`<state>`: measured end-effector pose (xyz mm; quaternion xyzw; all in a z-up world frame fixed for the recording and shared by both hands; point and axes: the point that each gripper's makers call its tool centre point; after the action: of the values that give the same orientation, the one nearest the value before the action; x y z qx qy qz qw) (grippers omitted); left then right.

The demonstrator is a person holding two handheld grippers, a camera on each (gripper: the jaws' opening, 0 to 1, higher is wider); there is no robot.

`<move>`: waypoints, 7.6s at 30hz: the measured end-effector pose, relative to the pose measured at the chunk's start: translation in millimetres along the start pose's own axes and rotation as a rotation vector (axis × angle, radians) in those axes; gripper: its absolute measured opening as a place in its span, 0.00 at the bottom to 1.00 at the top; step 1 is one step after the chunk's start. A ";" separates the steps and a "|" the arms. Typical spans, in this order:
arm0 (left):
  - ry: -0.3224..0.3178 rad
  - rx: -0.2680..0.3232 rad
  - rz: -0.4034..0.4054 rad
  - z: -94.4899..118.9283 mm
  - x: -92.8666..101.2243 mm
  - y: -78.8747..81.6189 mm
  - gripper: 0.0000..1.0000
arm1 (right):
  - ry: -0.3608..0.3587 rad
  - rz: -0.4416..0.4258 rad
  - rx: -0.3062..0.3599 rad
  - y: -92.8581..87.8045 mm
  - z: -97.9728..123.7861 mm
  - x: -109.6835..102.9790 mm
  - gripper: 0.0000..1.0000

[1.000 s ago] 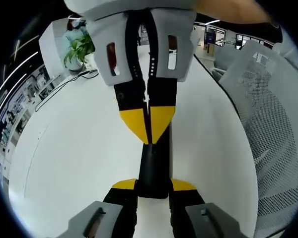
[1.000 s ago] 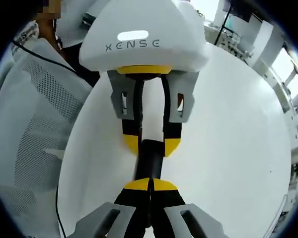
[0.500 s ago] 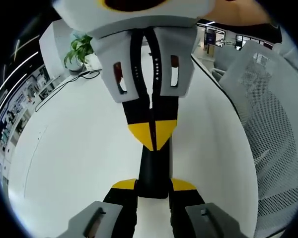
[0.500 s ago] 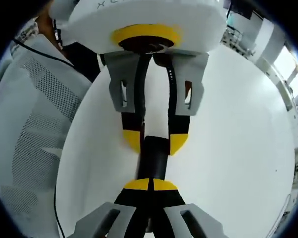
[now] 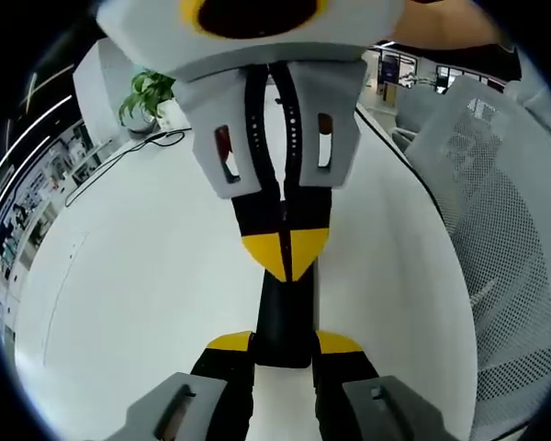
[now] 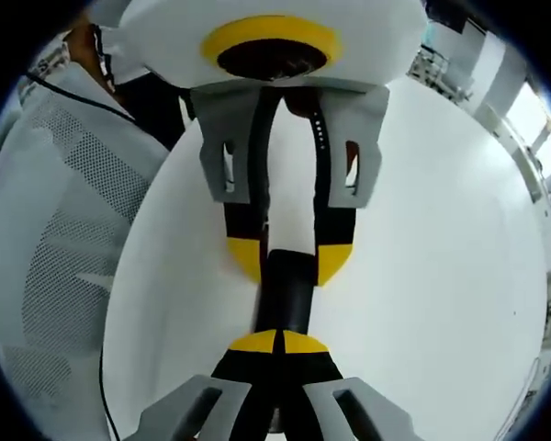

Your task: Press the specified remote control buttons in sequence, fully releasing each button before pressing the next.

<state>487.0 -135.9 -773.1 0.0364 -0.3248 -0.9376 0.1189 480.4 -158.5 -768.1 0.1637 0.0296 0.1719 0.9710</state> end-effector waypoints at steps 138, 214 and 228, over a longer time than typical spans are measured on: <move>0.003 0.003 0.004 -0.2 -0.1 2.2 0.23 | -0.109 -0.124 0.065 -73.2 12.7 -9.3 0.22; 0.148 -0.085 -0.130 -7.2 -188.7 43.4 0.23 | -0.334 -0.146 0.065 -118.3 52.1 174.4 0.20; 0.114 -0.117 -0.111 -16.9 -190.8 32.6 0.23 | -0.292 -0.137 0.089 -121.5 40.4 175.1 0.20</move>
<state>680.8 -123.7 -768.0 0.1008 -0.2596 -0.9565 0.0870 688.9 -218.6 -770.1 0.2275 -0.0932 0.0783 0.9662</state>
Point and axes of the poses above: the point that each gripper's makers call its tool centre point, and the gripper's own axes: z roughly backward along the fingers, x roughly to its right, y roughly out of its top, and after that the axes turned 7 degrees about z, right-handed
